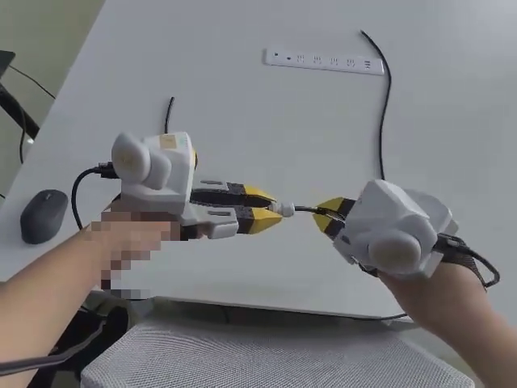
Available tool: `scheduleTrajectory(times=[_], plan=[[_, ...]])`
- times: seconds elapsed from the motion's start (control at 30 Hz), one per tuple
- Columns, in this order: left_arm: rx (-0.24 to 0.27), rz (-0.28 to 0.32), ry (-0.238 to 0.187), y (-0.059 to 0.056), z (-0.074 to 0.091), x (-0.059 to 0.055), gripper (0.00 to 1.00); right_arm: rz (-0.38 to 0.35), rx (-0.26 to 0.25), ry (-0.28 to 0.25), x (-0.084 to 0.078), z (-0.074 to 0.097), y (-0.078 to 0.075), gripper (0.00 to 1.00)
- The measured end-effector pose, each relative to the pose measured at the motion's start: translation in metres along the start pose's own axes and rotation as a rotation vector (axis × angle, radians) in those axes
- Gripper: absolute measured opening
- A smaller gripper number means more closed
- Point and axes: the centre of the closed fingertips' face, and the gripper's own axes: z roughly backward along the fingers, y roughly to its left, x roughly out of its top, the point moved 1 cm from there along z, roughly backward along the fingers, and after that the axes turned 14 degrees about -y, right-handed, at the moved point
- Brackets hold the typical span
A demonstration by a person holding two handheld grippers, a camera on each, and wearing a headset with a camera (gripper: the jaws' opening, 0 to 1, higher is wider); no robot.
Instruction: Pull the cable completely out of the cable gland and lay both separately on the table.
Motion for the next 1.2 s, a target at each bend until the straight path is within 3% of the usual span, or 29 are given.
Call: scheduleTrajectory(times=[0.1, 0.23, 0.33, 0.53, 0.7, 0.97, 1.2], plan=[[0.001, -0.001, -0.003, 0.0, 0.0, 0.0, 0.15, -0.101, -0.031, 0.008, -0.009, 0.001, -0.003, 0.0], [0.002, -0.003, -0.008, 0.001, 0.0, 0.001, 0.15, -0.3, -0.09, -0.004, -0.024, -0.001, -0.012, 0.0], [0.003, -0.004, -0.009, 0.001, 0.0, 0.001, 0.15, -0.357, -0.133, 0.012, -0.04, 0.0, -0.018, 0.0], [0.003, -0.005, -0.007, 0.003, 0.001, -0.001, 0.15, -0.541, -0.191, 0.006, -0.061, -0.002, -0.025, 0.0], [0.002, -0.007, -0.003, 0.003, 0.0, -0.002, 0.15, -0.496, -0.194, 0.007, -0.058, -0.003, -0.022, 0.0], [0.015, -0.013, -0.005, 0.007, 0.002, 0.0, 0.15, -0.509, -0.209, -0.011, -0.056, 0.001, -0.024, 0.01], [0.032, 0.013, -0.026, 0.01, 0.003, 0.004, 0.15, -0.473, -0.193, -0.037, -0.045, 0.007, -0.022, 0.03]])
